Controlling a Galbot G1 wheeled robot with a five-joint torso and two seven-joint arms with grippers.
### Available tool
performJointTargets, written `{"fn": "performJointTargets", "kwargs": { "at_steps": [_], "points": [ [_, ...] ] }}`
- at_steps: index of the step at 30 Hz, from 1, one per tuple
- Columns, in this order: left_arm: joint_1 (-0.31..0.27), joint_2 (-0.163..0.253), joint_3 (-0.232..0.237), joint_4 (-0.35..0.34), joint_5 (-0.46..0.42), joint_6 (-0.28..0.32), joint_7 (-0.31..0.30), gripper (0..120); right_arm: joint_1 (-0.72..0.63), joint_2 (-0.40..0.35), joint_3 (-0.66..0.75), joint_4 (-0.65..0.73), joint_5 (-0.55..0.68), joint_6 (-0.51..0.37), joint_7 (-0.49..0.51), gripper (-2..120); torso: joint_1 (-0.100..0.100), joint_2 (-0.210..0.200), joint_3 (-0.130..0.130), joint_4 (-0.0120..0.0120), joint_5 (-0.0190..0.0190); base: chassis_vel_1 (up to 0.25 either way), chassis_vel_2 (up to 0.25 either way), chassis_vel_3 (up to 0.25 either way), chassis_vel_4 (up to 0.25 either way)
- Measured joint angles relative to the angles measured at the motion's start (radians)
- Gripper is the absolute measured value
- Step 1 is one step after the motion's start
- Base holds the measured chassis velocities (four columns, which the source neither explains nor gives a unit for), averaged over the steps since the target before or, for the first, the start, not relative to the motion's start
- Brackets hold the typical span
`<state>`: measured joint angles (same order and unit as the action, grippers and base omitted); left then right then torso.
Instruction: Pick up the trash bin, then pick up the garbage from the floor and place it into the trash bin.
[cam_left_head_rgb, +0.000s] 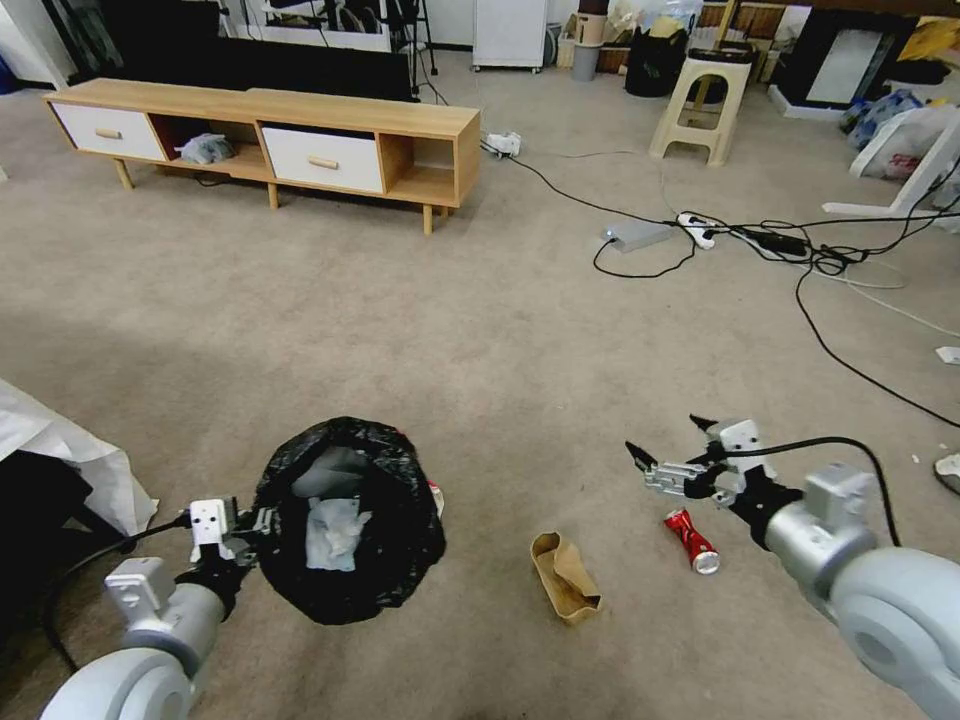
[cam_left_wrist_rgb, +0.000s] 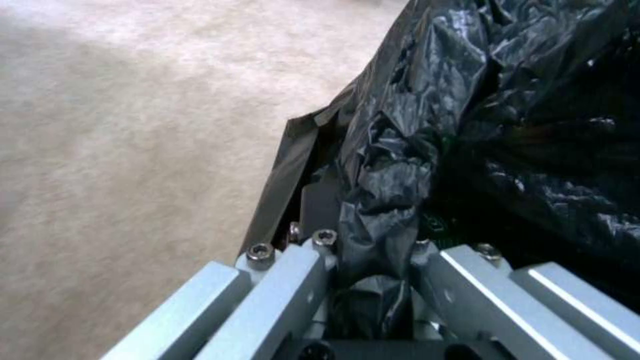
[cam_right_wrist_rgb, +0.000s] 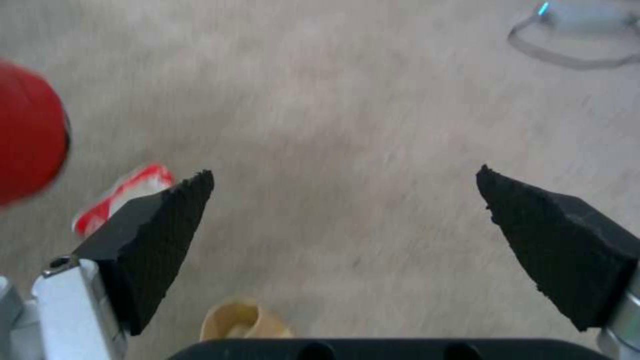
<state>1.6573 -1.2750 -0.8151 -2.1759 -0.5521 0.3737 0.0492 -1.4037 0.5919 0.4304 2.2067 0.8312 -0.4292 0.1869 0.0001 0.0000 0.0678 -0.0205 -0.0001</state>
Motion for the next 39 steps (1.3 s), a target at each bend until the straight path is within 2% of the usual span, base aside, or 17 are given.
{"fn": "performJointTargets", "kwargs": {
  "at_steps": [1, 3, 6, 7, 9, 12, 19, 28, 39],
  "points": [
    [0.000, 0.000, 0.000, 0.000, 0.000, 0.000, 0.000, 1, 0.000, 0.000, 0.000, 0.000, 0.000, 0.000, 0.000, 100, 0.000, 0.000, 0.000, 0.0000, 0.0000, 0.000, 0.000, 0.000, 0.000],
    [0.000, -0.018, -0.004, 0.009, 0.007, -0.009, -0.006, 1, 0.100, -0.007, -0.132, -0.051, 0.027, -0.008, 0.034, 100, 0.000, 0.000, 0.000, -0.0001, 0.0001, 0.000, 0.000, 0.000, 0.000],
    [0.000, -0.029, -0.006, 0.013, 0.011, -0.012, -0.008, 1, 0.159, -0.001, -0.200, -0.079, 0.049, -0.014, 0.058, 100, 0.000, 0.000, 0.000, -0.0001, 0.0004, 0.000, 0.000, 0.000, 0.000],
    [0.001, -0.042, -0.010, 0.020, 0.020, -0.018, -0.010, 1, 0.236, 0.013, -0.289, -0.113, 0.084, -0.022, 0.089, 100, 0.000, 0.000, 0.000, -0.0001, -0.0001, 0.000, 0.000, 0.000, 0.000],
    [0.006, -0.051, -0.014, 0.025, 0.024, -0.024, -0.010, 1, 0.294, 0.029, -0.364, -0.148, 0.105, -0.030, 0.111, 100, 0.000, 0.000, 0.000, 0.0000, 0.0002, 0.000, 0.000, 0.000, 0.000],
    [0.009, -0.056, -0.017, 0.027, 0.024, -0.025, -0.010, 1, 0.316, 0.037, -0.400, -0.165, 0.110, -0.036, 0.122, 100, 0.000, 0.000, 0.000, 0.0000, -0.0001, 0.000, 0.000, 0.000, 0.000],
    [0.012, -0.078, -0.021, 0.042, 0.037, -0.037, 0.001, 1, 0.416, 0.102, -0.582, -0.259, 0.134, -0.059, 0.173, 100, 0.000, 0.000, 0.000, -0.0003, 0.0001, 0.000, 0.000, 0.000, 0.000],
    [0.016, -0.093, -0.011, 0.042, 0.051, -0.039, 0.008, 1, 0.480, 0.125, -0.663, -0.299, 0.202, -0.096, 0.235, 100, 0.000, 0.000, 0.000, -0.0001, 0.0001, 0.000, 0.000, 0.000, 0.000],
    [0.016, -0.095, 0.006, 0.048, 0.059, -0.043, 0.017, 1, 0.480, 0.132, -0.663, -0.315, 0.314, -0.137, 0.309, 100, 0.000, 0.000, 0.000, -0.0003, 0.0000, 0.000, 0.000, 0.000, 0.000]
  ]
}}
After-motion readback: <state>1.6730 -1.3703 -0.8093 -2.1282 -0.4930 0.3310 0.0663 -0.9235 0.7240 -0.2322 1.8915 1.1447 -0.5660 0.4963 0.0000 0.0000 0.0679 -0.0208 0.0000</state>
